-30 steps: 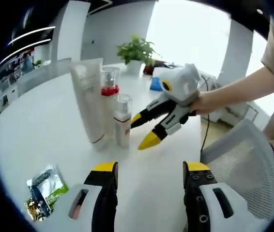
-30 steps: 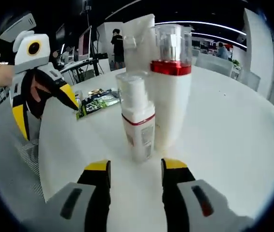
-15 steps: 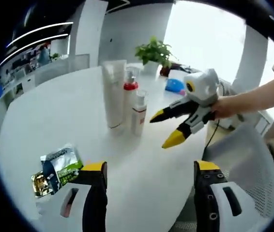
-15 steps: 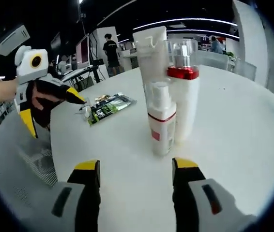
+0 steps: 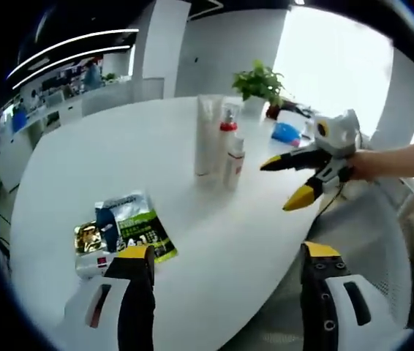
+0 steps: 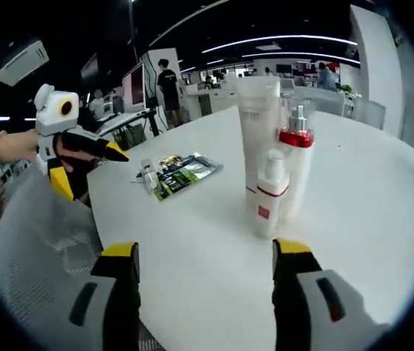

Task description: Arrange the skincare products in the storage area until every visible bottle or jar stands upright without overlapping.

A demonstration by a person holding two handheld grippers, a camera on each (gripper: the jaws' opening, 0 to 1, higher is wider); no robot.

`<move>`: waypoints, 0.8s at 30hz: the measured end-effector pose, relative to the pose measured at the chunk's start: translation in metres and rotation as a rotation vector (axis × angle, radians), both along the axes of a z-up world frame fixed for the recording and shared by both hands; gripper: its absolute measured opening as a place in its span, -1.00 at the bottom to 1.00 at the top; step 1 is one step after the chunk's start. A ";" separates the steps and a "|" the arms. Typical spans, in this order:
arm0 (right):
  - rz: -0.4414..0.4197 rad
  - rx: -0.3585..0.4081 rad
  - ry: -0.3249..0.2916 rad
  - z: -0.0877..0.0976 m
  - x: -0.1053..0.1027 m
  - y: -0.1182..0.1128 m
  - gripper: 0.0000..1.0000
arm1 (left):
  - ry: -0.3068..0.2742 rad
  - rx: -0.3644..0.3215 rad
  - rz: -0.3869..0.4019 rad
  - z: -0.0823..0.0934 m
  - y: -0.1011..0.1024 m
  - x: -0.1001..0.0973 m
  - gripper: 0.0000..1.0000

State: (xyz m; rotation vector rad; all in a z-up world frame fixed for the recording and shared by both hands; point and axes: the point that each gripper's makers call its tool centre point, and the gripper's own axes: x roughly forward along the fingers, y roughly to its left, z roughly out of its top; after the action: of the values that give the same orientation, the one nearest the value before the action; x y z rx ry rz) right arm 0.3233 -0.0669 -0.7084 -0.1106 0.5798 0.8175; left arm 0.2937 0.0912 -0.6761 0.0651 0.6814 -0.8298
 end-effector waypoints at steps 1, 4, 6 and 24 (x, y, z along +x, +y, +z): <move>0.000 -0.001 0.000 0.001 -0.002 0.001 0.55 | 0.002 -0.002 0.011 0.001 0.004 -0.001 0.60; -0.017 0.022 0.001 0.007 -0.009 0.003 0.61 | 0.003 -0.009 0.040 0.004 0.015 -0.005 0.63; -0.026 0.028 0.000 0.010 -0.014 0.003 0.65 | 0.000 -0.006 0.055 0.006 0.022 -0.007 0.65; -0.089 0.057 -0.029 0.037 -0.037 -0.001 0.83 | -0.024 -0.004 0.124 0.015 0.058 -0.030 0.82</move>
State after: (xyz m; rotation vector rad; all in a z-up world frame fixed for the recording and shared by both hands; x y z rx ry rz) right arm 0.2861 -0.0677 -0.6711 -0.0443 0.5303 0.7441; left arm 0.2634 0.1496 -0.6615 0.0290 0.6549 -0.7101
